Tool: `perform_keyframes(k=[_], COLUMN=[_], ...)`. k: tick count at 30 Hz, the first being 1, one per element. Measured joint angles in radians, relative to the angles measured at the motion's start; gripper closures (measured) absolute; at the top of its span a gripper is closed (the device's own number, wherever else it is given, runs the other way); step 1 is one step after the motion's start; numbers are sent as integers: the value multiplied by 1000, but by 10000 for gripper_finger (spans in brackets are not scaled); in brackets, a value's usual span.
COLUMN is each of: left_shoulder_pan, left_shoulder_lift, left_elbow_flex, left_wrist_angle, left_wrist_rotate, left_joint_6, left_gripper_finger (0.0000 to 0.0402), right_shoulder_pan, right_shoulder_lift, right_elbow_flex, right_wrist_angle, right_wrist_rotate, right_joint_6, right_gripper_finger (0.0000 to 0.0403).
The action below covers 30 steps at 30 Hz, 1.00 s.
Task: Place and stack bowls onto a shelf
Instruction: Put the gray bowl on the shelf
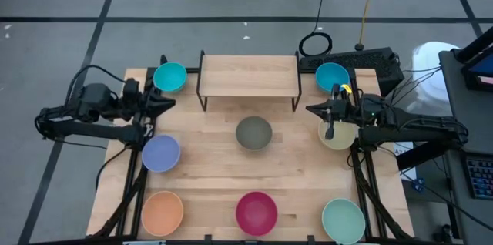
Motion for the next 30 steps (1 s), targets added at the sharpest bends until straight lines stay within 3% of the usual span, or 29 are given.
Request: perform_keyframes(k=[8, 12, 17, 30], left_shoulder_pan=[-1, -1, -1, 4], left_shoulder_lift=[25, 89, 177, 302], left_elbow_flex=[0, 0, 0, 0], left_wrist_angle=[-89, -203, -330, -337], left_wrist_rotate=[121, 128, 131, 139], left_joint_6=[-25, 0, -114, -197], left_gripper_finger=[360, 360, 360, 356], right_shoulder_pan=[0, 0, 0, 0], right_shoulder_lift=[0, 0, 0, 0], right_elbow_flex=[0, 0, 0, 0], right_wrist_angle=[0, 0, 0, 0], right_wrist_rotate=[0, 0, 0, 5], right_joint_6=[-22, -17, -17, -47], right_gripper_finger=[403, 403, 403, 403])
